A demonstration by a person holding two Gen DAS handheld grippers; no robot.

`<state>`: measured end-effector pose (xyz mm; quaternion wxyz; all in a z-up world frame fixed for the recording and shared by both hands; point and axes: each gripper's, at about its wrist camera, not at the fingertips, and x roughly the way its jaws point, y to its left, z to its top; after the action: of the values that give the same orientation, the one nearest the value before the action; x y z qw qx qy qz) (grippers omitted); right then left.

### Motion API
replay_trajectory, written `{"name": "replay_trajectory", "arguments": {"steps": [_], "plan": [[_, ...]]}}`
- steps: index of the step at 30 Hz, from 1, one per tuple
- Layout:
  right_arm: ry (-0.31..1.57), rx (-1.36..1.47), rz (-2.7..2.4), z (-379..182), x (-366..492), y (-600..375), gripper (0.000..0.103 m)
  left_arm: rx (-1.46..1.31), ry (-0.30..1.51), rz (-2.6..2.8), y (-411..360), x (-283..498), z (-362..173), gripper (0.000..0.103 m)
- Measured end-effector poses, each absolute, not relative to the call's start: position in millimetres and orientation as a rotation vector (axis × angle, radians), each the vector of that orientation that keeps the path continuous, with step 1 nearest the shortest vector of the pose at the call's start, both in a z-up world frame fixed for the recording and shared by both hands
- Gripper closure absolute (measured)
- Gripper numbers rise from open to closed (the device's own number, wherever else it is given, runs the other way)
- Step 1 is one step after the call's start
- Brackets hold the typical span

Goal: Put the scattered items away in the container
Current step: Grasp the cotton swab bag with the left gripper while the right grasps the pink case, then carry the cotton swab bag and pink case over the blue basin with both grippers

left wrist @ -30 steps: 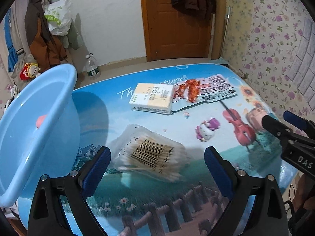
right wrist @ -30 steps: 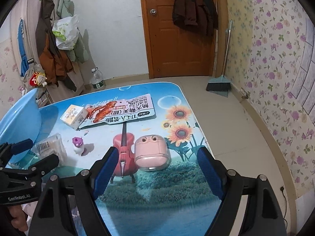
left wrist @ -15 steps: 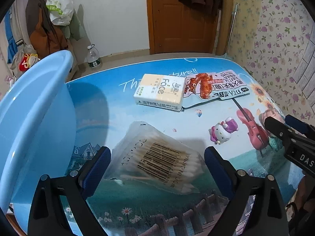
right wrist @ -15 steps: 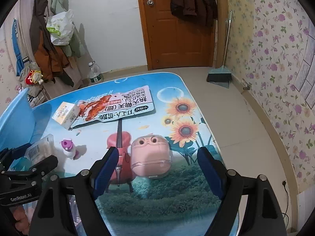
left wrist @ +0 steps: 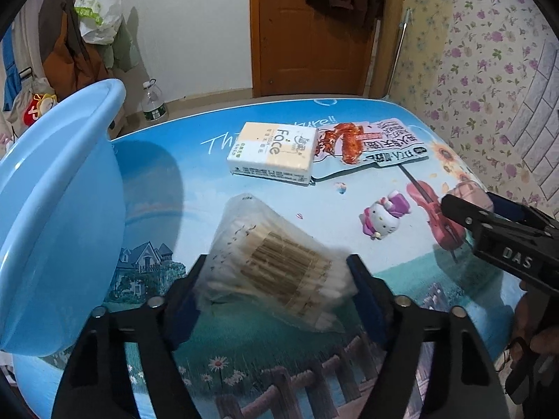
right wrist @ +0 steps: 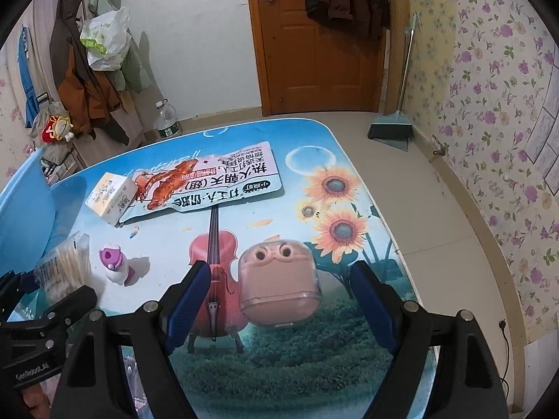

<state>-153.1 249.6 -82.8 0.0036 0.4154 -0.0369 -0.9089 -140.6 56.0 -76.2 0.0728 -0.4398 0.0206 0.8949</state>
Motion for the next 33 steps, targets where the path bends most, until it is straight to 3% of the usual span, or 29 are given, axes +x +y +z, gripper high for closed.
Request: {"name": "replay_trajectory", "arguments": {"steps": [5, 11, 33], "plan": [[-0.095, 1.291, -2.849, -85.2, -154.0, 249.2, 0.020, -1.309, 0.048, 2.678, 52.5, -139.4, -75.1, 0.036], [-0.059, 1.260, -2.859, -84.8, -153.2, 252.5, 0.059, -1.311, 0.026, 2.676, 52.3, -137.6, -75.0, 0.036], [-0.035, 1.166, -2.880, -64.0, -117.3, 235.3, 0.059, -1.169, 0.029, 2.703, 48.2, -104.5, -37.2, 0.036]]}}
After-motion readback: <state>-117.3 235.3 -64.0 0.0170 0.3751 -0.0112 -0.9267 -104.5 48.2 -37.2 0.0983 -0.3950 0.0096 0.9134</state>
